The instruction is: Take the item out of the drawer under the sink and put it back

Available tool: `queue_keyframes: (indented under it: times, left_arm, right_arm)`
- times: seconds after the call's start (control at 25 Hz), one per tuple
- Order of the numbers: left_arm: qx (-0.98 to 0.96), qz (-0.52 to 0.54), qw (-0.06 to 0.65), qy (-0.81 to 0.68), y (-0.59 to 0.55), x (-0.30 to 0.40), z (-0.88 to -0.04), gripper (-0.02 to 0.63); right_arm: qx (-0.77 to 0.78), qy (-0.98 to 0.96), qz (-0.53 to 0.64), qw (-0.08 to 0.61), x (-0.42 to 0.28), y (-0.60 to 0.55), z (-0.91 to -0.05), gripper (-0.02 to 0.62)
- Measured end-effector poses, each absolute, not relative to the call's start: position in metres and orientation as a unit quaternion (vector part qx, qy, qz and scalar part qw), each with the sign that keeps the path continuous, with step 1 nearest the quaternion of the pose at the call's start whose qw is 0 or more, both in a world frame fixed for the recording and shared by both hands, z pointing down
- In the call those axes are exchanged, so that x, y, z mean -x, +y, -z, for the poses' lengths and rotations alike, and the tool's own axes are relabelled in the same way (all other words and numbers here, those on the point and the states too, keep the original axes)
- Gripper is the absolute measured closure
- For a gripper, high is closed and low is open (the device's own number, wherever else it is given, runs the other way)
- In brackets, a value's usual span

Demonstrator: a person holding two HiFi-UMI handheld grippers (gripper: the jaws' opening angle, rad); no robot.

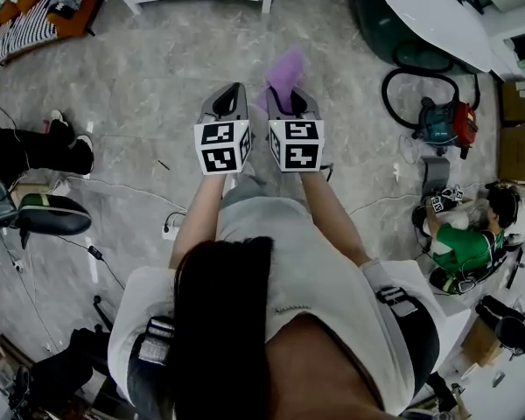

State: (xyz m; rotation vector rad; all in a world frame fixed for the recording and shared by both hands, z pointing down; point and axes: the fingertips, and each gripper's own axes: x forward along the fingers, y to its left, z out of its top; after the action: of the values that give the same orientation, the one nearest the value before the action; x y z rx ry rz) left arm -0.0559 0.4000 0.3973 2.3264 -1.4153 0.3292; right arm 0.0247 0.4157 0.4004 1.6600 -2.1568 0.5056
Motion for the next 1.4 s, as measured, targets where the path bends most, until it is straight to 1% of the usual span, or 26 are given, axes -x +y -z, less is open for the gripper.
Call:
queue_keyframes:
  times: [0.36, 0.92, 1.16, 1.4]
  left_arm:
    - [-0.833, -0.115, 0.23, -0.49, 0.355, 0.069, -0.401, 0.603]
    - [-0.841, -0.116, 0.236, -0.474, 0.338, 0.074, -0.403, 0.603]
    - [-0.839, -0.12, 0.231, -0.478, 0.326, 0.073, -0.408, 0.603]
    - [-0.838, -0.124, 0.22, -0.484, 0.296, 0.063, -0.409, 0.603]
  right_arm:
    - [-0.599, -0.757, -0.18, 0.189, -0.015, 0.374, -0.4, 0.482]
    - [-0.603, -0.755, -0.18, 0.186, -0.012, 0.353, -0.404, 0.482]
    - [-0.605, -0.759, -0.172, 0.17, -0.014, 0.335, -0.4, 0.482]
    - [-0.601, -0.762, -0.163, 0.176, -0.025, 0.305, -0.407, 0.482]
